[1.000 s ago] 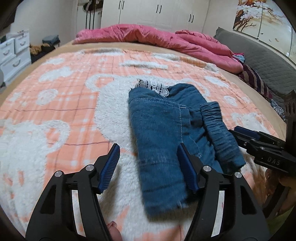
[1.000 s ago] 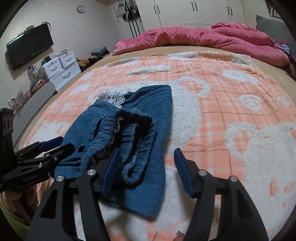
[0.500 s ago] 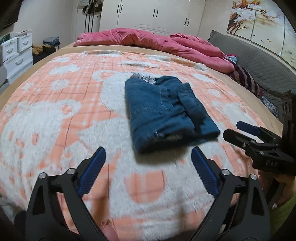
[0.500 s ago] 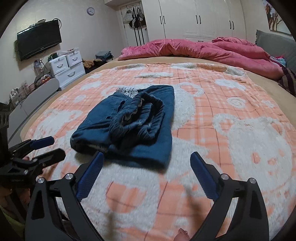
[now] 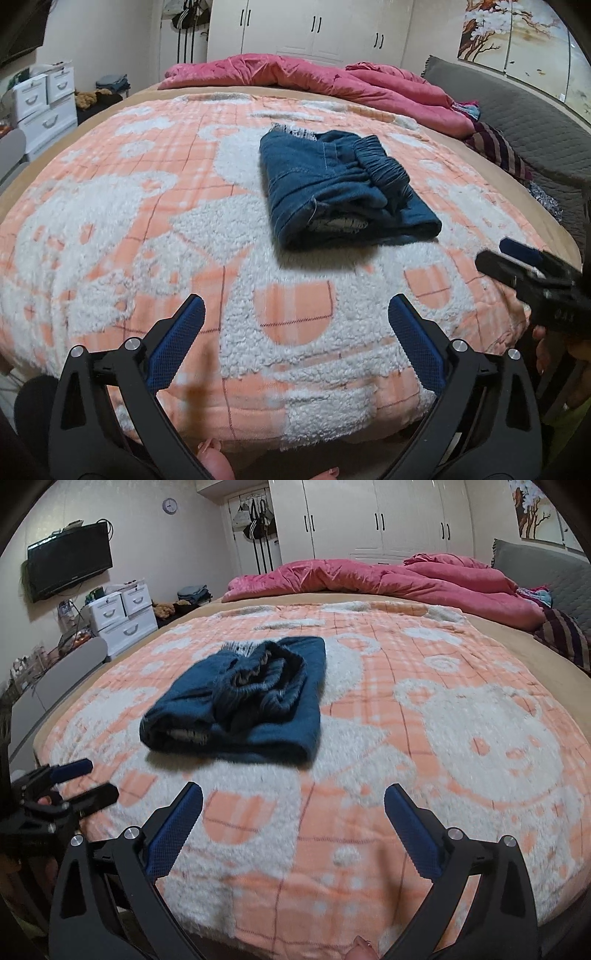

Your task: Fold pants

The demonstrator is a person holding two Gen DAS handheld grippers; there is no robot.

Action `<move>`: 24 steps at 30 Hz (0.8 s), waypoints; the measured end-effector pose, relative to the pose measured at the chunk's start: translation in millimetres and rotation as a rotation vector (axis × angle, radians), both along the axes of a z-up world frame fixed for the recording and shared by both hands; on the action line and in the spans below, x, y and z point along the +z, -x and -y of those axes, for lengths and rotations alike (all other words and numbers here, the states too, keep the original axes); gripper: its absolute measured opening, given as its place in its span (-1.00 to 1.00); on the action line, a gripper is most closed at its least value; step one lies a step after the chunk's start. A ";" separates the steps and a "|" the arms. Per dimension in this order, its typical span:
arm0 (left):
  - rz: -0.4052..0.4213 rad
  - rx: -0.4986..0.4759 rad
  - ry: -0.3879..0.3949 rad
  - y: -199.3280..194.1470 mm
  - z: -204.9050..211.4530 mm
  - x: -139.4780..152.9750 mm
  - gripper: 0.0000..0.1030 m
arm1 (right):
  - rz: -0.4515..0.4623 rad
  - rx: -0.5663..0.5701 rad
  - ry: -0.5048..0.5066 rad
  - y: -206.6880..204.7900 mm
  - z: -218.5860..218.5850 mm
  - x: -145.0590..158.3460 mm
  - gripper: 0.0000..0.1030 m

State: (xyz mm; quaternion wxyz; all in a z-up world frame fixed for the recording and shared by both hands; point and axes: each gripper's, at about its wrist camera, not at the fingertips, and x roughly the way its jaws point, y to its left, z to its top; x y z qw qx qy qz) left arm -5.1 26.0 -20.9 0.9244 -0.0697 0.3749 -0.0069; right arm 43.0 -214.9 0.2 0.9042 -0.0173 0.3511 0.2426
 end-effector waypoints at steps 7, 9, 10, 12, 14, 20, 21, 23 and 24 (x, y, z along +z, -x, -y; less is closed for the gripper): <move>-0.001 -0.001 0.007 0.2 -0.3 -1.1 0.81 | -0.006 0.006 0.003 5.2 0.3 -9.5 0.91; -0.003 -0.003 0.007 -0.2 0.4 -1.5 0.81 | -0.006 0.005 0.002 5.1 -0.4 -10.6 0.91; -0.004 -0.005 0.006 -0.3 1.1 -1.6 0.81 | -0.006 0.002 0.000 5.0 -0.2 -11.3 0.91; -0.004 -0.006 0.003 -0.2 2.8 -2.2 0.81 | -0.008 -0.001 -0.002 4.5 -0.1 -12.6 0.91; -0.003 -0.005 -0.001 1.3 5.1 -2.1 0.81 | -0.004 -0.010 -0.002 4.0 0.4 -12.9 0.91; -0.006 -0.009 0.000 0.9 6.7 -3.3 0.81 | -0.002 -0.020 -0.012 1.0 3.2 -15.0 0.91; -0.006 -0.009 0.001 0.8 6.9 -3.6 0.81 | 0.000 -0.019 -0.010 1.1 2.9 -15.2 0.91; -0.009 -0.010 0.000 0.3 7.5 -4.3 0.81 | 0.006 -0.025 -0.008 0.3 3.5 -15.1 0.91; -0.008 -0.010 0.000 0.4 7.4 -4.2 0.81 | 0.007 -0.023 -0.007 0.4 3.7 -15.2 0.91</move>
